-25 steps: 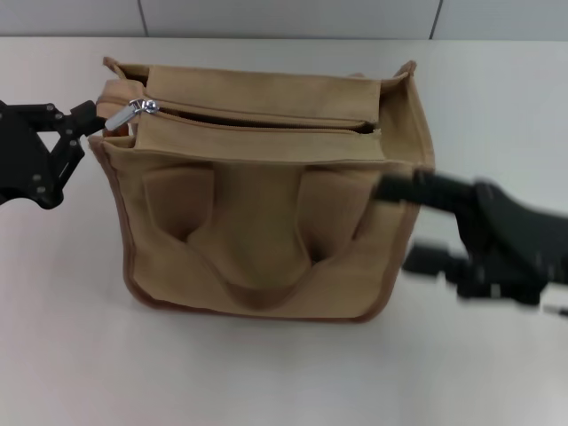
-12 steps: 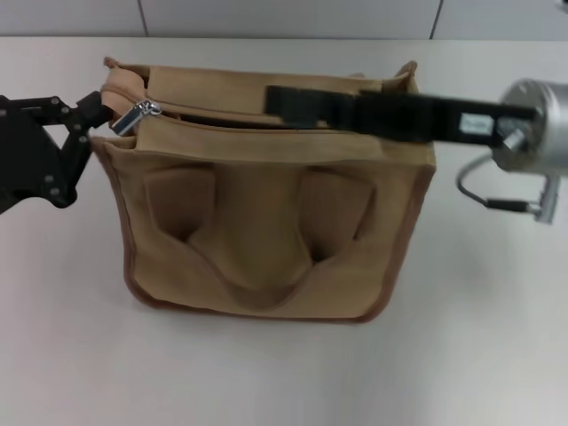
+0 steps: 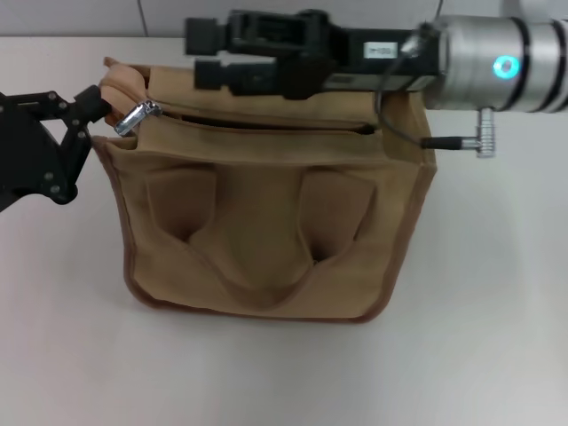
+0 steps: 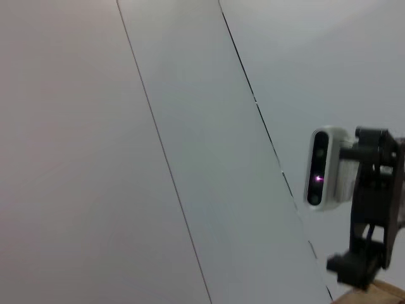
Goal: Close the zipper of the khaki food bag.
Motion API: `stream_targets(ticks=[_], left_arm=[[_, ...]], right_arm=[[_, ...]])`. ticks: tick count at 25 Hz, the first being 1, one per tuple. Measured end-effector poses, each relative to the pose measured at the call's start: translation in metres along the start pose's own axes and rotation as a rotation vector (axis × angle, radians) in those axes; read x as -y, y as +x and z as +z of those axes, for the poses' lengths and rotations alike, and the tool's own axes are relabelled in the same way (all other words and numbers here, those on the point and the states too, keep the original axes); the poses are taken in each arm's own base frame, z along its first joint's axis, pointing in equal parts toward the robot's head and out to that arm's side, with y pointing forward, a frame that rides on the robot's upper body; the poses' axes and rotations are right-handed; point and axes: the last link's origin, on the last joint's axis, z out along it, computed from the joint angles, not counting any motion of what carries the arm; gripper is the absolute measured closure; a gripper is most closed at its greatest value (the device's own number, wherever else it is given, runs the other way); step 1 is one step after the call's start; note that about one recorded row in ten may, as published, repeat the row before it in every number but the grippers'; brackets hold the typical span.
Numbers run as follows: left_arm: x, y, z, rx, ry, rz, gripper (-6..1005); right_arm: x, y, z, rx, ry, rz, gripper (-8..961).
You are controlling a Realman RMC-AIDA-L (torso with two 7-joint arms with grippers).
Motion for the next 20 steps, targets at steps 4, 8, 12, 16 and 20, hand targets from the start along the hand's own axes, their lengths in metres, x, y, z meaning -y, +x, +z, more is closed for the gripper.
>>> stream_targets(ticks=[4,8,12,16,20], left_arm=[[0.000,0.001,0.000,-0.005,0.001,0.008,1000],[-0.003,0.000,0.002,-0.012,0.004,0.022,1000],[-0.004,0.002,0.003,-0.027,0.000,0.028,1000],[-0.005,0.007,0.003,-0.066,-0.006,0.042,1000],[-0.007,0.009,0.004,-0.078,-0.016,0.042,1001]], right_arm=[[0.005,-0.001,0.013,-0.053,0.060,0.057,143],[0.009,0.002,0.020,-0.083,0.087,0.086,143],[0.012,0.003,0.025,-0.087,0.099,0.102,143],[0.014,0.004,0.029,-0.085,0.108,0.117,143],[0.014,0.004,0.031,-0.087,0.108,0.117,143]])
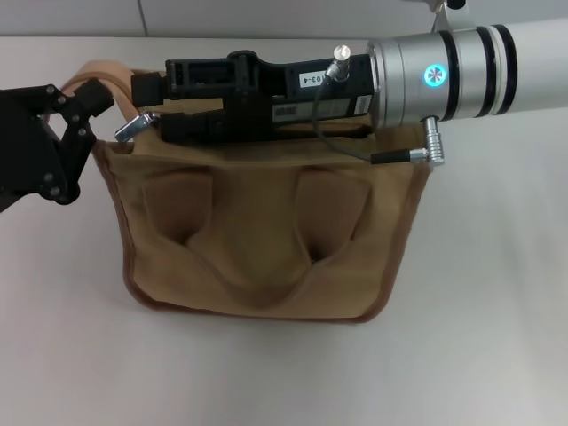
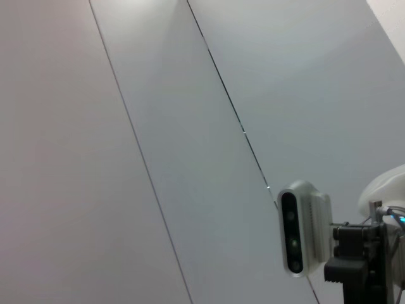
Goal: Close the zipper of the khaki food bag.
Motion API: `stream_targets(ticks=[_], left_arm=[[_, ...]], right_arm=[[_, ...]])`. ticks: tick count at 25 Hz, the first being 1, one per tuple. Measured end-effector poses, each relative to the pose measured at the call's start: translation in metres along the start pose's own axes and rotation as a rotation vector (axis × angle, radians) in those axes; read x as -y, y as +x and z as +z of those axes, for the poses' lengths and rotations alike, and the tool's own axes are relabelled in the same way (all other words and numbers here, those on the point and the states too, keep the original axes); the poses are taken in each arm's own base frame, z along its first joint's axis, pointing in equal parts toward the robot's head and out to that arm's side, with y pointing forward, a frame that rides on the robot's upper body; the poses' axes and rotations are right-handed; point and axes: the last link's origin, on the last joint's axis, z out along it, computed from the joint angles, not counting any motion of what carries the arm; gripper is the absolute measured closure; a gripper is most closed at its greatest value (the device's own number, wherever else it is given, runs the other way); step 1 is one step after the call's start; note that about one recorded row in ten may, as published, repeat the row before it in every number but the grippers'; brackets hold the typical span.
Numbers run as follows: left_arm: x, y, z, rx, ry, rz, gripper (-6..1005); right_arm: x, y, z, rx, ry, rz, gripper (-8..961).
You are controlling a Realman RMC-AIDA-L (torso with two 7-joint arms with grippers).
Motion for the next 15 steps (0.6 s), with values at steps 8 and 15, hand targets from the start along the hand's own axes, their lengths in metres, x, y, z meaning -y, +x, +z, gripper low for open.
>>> stream_targets(ticks=[8,15], left_arm=[[-0.0016,0.0022,0.0012,-0.018,-0.013,-0.001,1001],[-0.0001,-0.0006,-0.0023,0.006,0.013,0.003,1000]], right_arm=[[-0.0014,-0.0013,0.0030,0.017,-0.018,0.011,143],[0.0020,0.0035,0.0008,0.012,-0.014,0.023,143]])
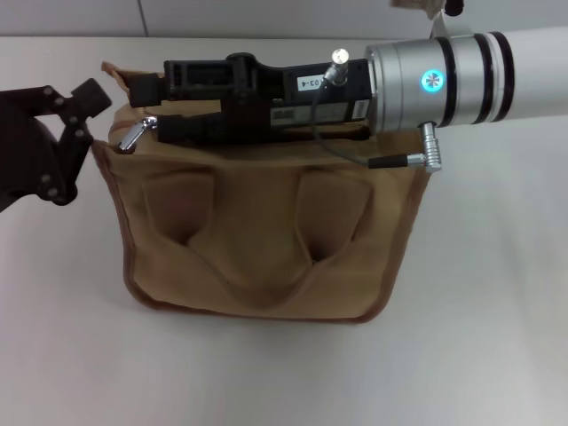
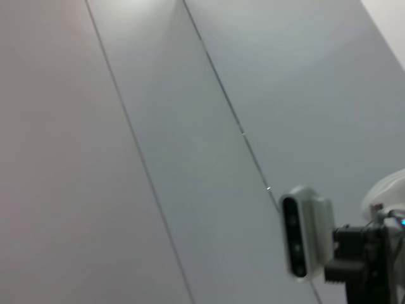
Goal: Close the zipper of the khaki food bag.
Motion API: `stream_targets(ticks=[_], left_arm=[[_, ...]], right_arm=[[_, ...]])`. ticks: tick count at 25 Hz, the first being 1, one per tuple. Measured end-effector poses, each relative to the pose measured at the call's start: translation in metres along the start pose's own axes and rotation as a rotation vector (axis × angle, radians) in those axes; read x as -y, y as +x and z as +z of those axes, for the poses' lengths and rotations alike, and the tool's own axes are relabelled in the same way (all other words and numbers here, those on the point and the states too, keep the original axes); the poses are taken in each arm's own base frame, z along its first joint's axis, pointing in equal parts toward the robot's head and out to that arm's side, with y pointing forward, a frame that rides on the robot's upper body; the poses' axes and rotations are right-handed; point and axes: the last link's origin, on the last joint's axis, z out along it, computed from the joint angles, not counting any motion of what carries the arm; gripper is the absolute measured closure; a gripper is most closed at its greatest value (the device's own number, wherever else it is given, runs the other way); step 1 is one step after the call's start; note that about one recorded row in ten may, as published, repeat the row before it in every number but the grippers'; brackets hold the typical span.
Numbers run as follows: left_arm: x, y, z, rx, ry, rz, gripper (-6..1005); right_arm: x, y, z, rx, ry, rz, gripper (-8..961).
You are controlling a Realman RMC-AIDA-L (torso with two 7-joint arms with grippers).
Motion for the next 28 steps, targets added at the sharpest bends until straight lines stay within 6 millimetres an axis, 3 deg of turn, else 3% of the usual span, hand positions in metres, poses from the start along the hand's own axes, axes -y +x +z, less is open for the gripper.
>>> stream_targets(ticks=[8,12,20,24,28], left_arm=[[0.012,0.000,-0.030,0.065,0.106,-0.048,995],[0.024,-0.007,-0.051,0.198,0.104,-0.172,970],[0.022,-0.023,-0.046,0.357,-0.032,-0.222,921],[0.024,-0.030,-0.029,0.389,-0.098,-0.218,702],[0.025,-0.031,-0.023,0.389,-0.108,-0.212,566]], right_arm=[[-0.002,-0.001,-0.017,0.053,-0.037,-0.021,143],[-0.003,-0.001,-0.024,0.067,-0.047,-0.034,143],[-0.004,0.000,-0.025,0.062,-0.051,-0.039,143],[-0.005,0.000,-0.025,0.060,-0.051,-0.040,143],[-0.004,0.000,-0.026,0.061,-0.050,-0.039,143]])
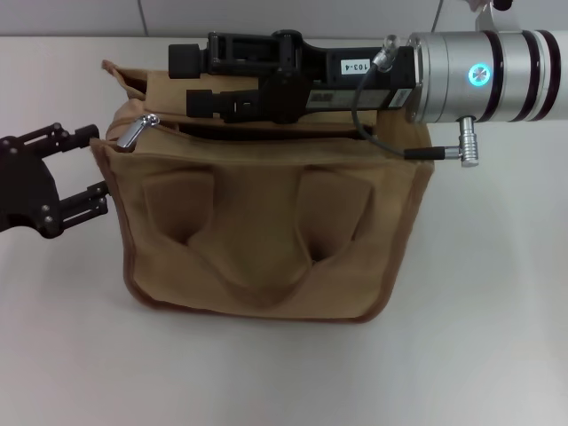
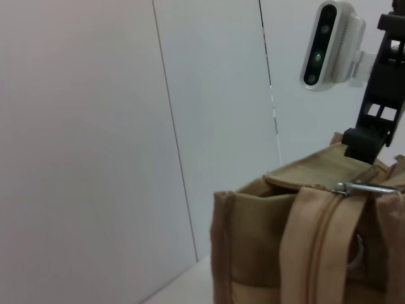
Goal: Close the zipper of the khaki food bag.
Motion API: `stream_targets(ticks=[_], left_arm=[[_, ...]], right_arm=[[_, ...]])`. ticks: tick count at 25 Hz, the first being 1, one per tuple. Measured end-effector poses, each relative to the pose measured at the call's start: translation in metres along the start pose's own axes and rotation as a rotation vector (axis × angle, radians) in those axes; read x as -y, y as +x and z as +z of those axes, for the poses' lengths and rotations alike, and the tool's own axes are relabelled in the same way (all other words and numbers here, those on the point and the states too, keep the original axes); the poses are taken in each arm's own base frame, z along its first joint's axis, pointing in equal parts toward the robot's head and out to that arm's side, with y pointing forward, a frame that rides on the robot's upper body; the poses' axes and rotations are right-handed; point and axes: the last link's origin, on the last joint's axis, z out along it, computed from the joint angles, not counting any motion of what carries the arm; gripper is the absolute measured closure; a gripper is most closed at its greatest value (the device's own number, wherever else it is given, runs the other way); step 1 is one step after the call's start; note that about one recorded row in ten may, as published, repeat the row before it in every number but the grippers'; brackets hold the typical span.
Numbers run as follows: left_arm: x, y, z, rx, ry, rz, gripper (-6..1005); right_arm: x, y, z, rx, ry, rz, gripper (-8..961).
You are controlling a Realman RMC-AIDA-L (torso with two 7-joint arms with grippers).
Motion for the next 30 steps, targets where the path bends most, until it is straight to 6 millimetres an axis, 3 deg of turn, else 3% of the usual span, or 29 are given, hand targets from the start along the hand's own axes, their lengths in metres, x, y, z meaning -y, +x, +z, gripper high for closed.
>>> stream_targets(ticks=[2,4,9,30], left_arm=[[0.003,0.001,0.004,-0.004,0.010,0.009,498],[0.005,0.003,0.005,-0.018,0.030,0.014,296],[0.009,0.007,0.006,-0.057,0.080,0.029,213],[0.002,0.006,0.010,-0.075,0.072,0.104,233]], right_arm=[[0.000,0.000,0.000,0.001,0.000,0.000,143],[0.000,0.001,-0.001,0.001,0.000,0.001,143],[0.002,0.002,-0.002,0.005,0.001,0.002,143],[0.000,-0.002,-0.001,0.007,0.008,-0.015,143]])
